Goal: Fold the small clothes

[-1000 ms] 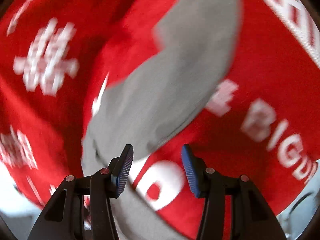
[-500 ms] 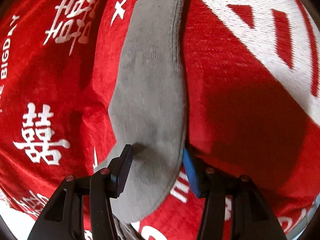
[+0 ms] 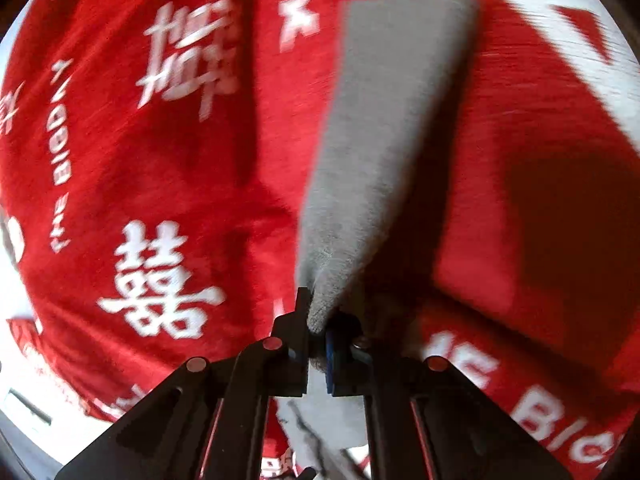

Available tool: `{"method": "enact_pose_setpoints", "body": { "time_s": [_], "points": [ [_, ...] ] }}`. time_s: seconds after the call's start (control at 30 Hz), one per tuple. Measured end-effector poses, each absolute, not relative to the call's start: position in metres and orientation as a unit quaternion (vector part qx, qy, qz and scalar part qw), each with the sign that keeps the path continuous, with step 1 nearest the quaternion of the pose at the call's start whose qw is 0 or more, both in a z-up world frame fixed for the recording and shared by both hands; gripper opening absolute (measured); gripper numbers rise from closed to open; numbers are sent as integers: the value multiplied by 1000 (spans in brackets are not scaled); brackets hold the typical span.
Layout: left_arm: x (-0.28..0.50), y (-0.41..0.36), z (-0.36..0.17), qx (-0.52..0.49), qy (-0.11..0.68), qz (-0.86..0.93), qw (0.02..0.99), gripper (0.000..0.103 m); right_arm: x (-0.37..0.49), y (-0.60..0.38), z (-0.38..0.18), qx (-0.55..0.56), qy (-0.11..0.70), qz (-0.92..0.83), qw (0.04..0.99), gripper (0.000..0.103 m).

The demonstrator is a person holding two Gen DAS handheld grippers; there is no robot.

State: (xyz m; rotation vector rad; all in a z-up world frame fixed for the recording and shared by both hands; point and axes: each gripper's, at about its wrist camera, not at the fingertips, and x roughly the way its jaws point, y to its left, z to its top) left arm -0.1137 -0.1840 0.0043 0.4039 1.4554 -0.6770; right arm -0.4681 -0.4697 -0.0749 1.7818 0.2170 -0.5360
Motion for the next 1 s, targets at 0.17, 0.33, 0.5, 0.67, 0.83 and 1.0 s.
{"method": "enact_pose_setpoints", "body": {
  "time_s": [0.17, 0.33, 0.5, 0.67, 0.83, 1.0],
  "points": [
    [-99, -163, 14, 164, 637, -289, 695, 103, -411, -462, -25, 723, 124, -160, 661, 6],
    [-76, -131, 20, 143, 636, -269, 709, 103, -329, -430, 25, 651, 187, -80, 732, 6],
    [-54, -87, 28, 124, 628, -238, 731, 103, -229, -362, 58, 540, 285, 2, 792, 6],
    [-32, -37, 30, 92, 628, -199, 747, 103, -154, -280, 34, 475, 385, 55, 789, 6],
    [-16, -3, 24, 71, 626, -168, 758, 103, -121, -231, -16, 434, 486, 37, 757, 10],
    [-7, 17, 11, 56, 631, -155, 758, 103, -142, -237, -39, 475, 496, 4, 727, 47]
  ]
}}
